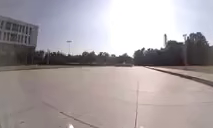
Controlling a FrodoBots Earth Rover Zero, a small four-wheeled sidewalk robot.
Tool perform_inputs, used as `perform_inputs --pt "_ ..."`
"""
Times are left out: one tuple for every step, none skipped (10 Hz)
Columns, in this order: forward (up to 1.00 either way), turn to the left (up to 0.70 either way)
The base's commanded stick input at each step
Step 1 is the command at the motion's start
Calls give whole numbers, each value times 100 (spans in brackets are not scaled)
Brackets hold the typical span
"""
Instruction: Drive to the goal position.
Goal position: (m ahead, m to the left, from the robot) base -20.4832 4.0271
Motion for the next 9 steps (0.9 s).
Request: perform_inputs --pt "100 0" --pt "100 0" --pt "100 0" --pt "100 0" --pt "100 0" --pt "100 0" --pt "100 0" --pt "100 0" --pt "80 6"
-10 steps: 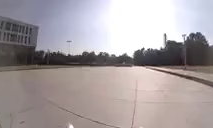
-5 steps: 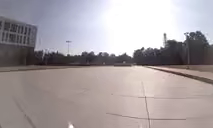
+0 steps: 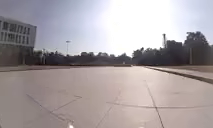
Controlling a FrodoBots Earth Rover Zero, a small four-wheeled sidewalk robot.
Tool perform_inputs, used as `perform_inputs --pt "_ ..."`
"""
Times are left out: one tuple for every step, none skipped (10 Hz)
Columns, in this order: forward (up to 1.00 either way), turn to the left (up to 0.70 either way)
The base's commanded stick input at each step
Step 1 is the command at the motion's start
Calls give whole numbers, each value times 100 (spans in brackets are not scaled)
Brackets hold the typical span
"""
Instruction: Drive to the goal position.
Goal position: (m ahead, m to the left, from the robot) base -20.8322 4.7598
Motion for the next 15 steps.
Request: perform_inputs --pt "18 25" --pt "0 76" --pt "0 100" --pt "0 100" --pt "0 100" --pt "0 100" --pt "0 100" --pt "0 100" --pt "0 100" --pt "0 100" --pt "0 100" --pt "0 100" --pt "0 100" --pt "0 100" --pt "0 100"
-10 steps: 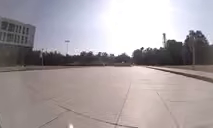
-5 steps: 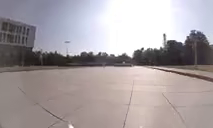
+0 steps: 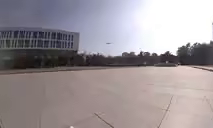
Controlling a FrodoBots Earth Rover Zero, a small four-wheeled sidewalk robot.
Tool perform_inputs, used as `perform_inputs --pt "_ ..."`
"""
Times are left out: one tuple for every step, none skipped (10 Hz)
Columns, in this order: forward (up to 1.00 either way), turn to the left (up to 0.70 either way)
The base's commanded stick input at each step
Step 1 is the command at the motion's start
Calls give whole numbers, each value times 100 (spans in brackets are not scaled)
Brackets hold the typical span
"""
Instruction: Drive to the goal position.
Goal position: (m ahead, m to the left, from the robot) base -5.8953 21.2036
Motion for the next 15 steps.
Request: perform_inputs --pt "0 100" --pt "0 100" --pt "0 100" --pt "0 100" --pt "0 100" --pt "0 100" --pt "0 100" --pt "0 100" --pt "0 100" --pt "0 100" --pt "0 100" --pt "0 100" --pt "0 100" --pt "0 100" --pt "0 100"
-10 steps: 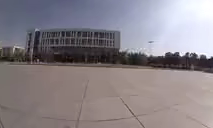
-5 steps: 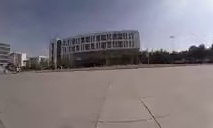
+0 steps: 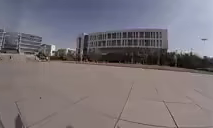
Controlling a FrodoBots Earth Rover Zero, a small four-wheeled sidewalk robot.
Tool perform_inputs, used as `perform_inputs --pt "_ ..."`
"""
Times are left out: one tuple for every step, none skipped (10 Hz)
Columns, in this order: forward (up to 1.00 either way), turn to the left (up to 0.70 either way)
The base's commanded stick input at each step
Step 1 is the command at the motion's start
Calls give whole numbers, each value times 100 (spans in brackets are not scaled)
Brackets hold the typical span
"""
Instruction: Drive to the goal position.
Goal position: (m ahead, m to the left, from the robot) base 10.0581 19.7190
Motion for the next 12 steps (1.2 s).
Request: perform_inputs --pt "0 34" --pt "0 0" --pt "0 0" --pt "0 0" --pt "0 0" --pt "2 4" --pt "18 34" --pt "70 38" --pt "100 40" --pt "100 40" --pt "100 40" --pt "100 40"
